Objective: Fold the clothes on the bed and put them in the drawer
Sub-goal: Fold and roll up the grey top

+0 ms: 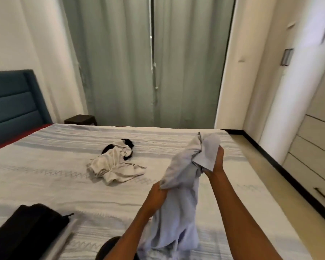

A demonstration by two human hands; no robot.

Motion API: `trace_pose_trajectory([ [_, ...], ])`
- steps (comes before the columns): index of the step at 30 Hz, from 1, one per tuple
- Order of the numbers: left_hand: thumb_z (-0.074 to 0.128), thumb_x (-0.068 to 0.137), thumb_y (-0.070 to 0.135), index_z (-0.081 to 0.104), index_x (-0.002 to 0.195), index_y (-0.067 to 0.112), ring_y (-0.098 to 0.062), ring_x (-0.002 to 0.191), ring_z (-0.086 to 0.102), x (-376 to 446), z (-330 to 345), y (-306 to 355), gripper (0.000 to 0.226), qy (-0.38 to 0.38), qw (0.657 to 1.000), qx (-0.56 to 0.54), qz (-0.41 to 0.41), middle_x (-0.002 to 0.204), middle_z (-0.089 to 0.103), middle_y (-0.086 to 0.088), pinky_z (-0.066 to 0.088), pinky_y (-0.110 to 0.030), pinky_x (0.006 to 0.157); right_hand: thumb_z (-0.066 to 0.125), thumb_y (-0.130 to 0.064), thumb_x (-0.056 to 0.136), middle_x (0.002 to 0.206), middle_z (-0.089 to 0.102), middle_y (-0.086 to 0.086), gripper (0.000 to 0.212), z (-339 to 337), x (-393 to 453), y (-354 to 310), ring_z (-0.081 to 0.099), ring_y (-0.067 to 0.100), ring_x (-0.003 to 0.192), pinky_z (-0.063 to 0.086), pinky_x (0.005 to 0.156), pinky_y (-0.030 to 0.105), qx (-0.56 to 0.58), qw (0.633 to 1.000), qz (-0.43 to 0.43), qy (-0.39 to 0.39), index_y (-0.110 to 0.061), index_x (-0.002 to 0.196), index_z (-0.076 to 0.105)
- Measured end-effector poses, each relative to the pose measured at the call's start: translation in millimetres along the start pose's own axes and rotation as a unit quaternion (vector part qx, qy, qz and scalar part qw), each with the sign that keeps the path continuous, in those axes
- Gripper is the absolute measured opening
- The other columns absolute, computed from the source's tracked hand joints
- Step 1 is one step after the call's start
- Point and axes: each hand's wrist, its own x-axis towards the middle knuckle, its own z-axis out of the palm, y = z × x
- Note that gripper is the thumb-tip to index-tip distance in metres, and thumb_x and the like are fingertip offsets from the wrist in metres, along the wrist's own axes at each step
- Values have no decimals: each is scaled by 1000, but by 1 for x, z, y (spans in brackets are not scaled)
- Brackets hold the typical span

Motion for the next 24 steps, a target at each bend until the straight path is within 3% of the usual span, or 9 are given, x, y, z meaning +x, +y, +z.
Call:
trace_pose_trajectory([
  [3,47,104,14,54,135,10,-12,125,49,8,27,32,32,62,994,-75,51,134,54,-3,38,-5,92,53,-38,100,97,69,4,29,-22,4,-45,63,24,96,53,73,27,27,995,-19,98,-14,104,69],
  [6,47,104,23,60,129,15,-21,125,54,28,52,70,29,74,986,-146,26,132,60,-7,41,-28,100,50,-39,102,97,67,1,30,-52,2,-83,63,22,95,50,70,30,-229,942,-110,219,-12,105,63],
  [9,44,104,36,63,126,6,-27,119,57,47,57,115,42,111,985,-130,-11,124,63,-12,41,-29,89,55,-54,92,108,68,3,35,-76,0,-115,63,30,99,50,84,40,-467,851,-88,223,-23,108,57],
  [11,41,105,39,63,122,0,-34,118,57,63,52,136,49,154,985,-76,-11,123,63,-20,41,-33,85,56,-53,92,102,67,6,29,-95,-2,-142,63,33,98,49,80,39,-582,786,-81,194,-25,94,58],
  [14,40,104,42,60,125,-5,-44,121,54,84,31,154,55,220,975,-6,-26,131,57,-31,43,-43,95,60,-61,88,74,61,1,43,-108,-9,-177,64,33,85,46,70,37,-642,744,-69,170,-25,66,53],
  [16,41,103,45,60,126,-4,-46,121,53,97,20,158,57,229,973,30,-27,131,57,-31,43,-43,96,58,-73,82,74,61,0,52,-116,-10,-196,63,30,81,49,71,37,-650,737,-33,183,-23,69,59],
  [19,46,103,38,65,118,0,-47,116,55,109,12,154,44,218,973,75,9,126,61,-29,43,-43,92,59,-77,79,89,67,3,63,-121,-13,-210,65,27,86,54,81,41,-593,788,18,167,-15,91,65],
  [21,50,97,19,63,115,6,-44,114,55,110,18,150,26,212,969,122,27,125,62,-24,43,-43,92,67,-65,81,95,73,6,55,-121,-12,-211,69,26,90,55,89,42,-482,865,51,127,-14,101,71],
  [24,50,80,1,67,98,22,-34,102,61,98,41,153,33,196,963,162,84,110,66,-9,47,-43,88,72,-45,86,100,77,8,37,-112,-12,-198,73,24,95,56,94,42,-369,922,94,63,-15,107,75],
])
